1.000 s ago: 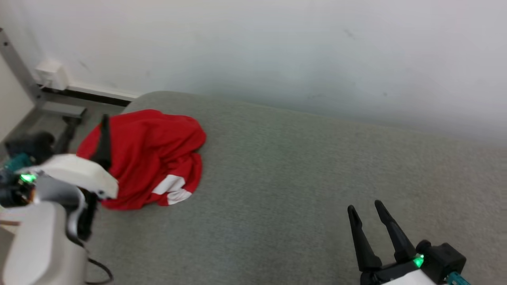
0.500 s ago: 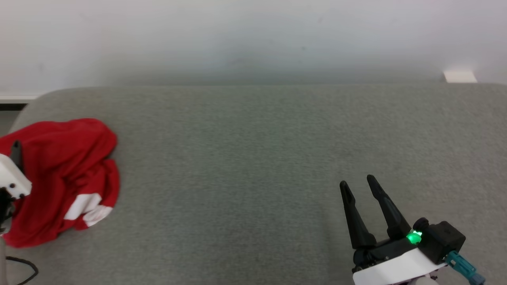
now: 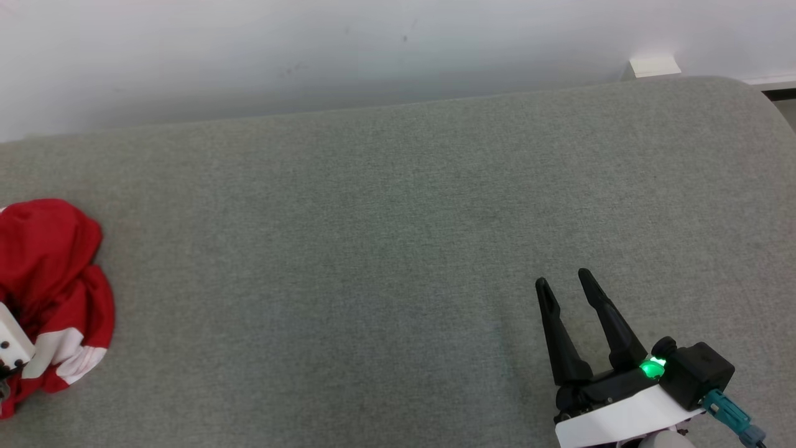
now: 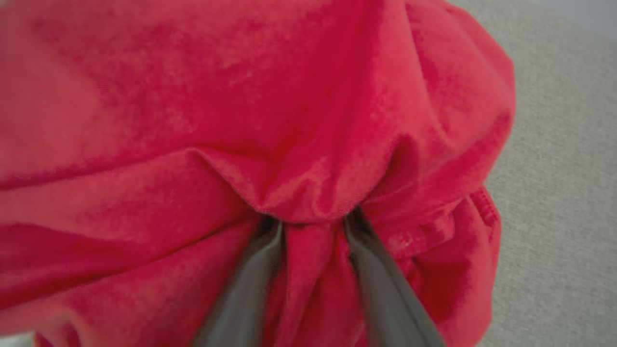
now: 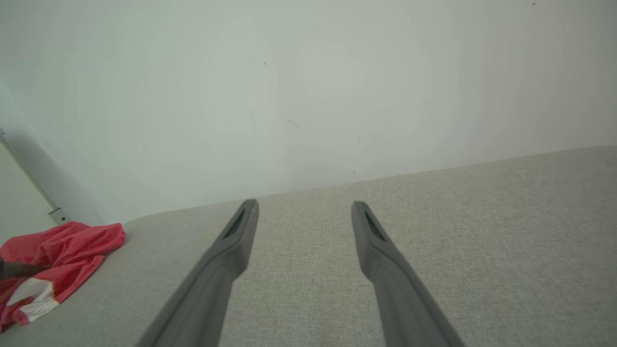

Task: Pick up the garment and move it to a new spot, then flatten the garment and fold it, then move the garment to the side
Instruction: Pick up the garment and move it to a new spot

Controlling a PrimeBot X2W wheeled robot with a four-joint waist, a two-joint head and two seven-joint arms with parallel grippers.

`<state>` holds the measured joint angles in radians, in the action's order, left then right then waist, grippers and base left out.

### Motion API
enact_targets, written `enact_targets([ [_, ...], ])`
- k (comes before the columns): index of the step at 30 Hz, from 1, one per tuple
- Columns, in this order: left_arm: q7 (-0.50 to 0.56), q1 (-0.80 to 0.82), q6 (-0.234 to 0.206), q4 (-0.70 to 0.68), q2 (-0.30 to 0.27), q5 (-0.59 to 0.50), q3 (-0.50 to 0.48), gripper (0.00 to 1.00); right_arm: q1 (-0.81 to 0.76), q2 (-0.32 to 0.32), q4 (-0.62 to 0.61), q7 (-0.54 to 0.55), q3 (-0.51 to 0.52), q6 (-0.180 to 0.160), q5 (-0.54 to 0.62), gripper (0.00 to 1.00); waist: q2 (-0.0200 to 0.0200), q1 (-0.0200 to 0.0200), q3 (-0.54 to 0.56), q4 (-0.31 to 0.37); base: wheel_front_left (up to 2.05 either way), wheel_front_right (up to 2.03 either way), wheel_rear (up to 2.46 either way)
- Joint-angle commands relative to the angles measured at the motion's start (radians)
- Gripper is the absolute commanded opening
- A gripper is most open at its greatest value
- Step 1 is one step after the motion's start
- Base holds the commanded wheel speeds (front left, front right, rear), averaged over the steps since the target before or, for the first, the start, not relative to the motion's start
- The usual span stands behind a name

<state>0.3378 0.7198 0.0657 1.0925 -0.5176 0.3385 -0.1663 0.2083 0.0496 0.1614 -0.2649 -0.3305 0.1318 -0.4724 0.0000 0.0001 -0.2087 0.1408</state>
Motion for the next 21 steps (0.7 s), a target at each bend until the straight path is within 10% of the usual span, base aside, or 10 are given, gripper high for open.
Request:
enact_targets([
  [1, -0.004, 0.013, 0.006, 0.014, -0.006, 0.006, 0.007, 0.00, 0.013, 0.002, -0.001, 0.001, 0.002, -0.002, 0.006, 1.00, 0.0000, -0.0001, 0.004, -0.010, 0.00, 0.00, 0.00],
  [21, -0.163, 0.138, 0.062, -0.074, 0.022, -0.056, 0.165, 0.00, -0.075, 0.002, 0.037, 0.001, -0.007, -0.002, 0.003, 1.00, 0.0000, -0.0001, 0.191, -0.120, 0.00, 0.00, 0.00],
])
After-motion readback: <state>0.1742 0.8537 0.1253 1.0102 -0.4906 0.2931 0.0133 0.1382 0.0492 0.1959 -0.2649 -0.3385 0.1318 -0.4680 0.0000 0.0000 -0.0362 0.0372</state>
